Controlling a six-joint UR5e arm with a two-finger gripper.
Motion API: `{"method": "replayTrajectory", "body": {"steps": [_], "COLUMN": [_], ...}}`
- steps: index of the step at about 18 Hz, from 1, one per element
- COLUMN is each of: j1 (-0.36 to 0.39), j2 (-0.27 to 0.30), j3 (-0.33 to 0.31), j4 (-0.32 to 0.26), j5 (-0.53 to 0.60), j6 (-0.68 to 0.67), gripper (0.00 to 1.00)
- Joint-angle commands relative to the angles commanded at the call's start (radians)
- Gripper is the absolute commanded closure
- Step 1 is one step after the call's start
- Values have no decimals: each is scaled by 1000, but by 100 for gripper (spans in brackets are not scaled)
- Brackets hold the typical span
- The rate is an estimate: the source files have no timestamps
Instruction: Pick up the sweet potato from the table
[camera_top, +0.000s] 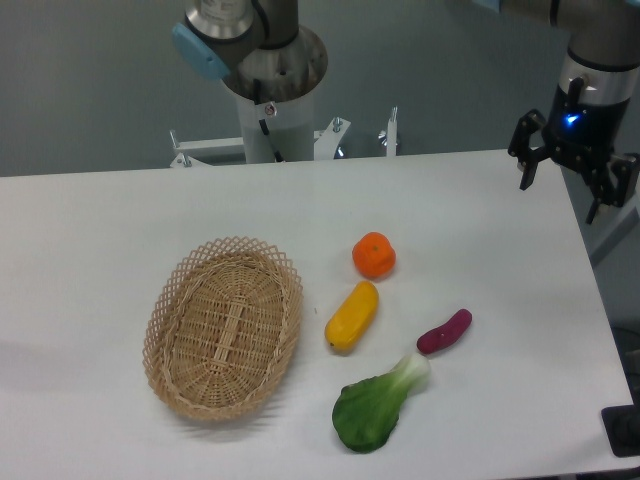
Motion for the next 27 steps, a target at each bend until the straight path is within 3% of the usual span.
{"method": "replayTrajectory", "body": {"steps": [10,14,19,24,27], "j1": [-9,-46,-123,-149,-172], "j2": [-3,-12,-93,-164,-231], "j3": [-29,-67,-64,-69,-75], "j4": [5,23,69,94,143], "j5": [0,-2,2,0,8], "j6": [-26,-119,-167,-193,-209], "gripper": [0,0,0,0,0]}}
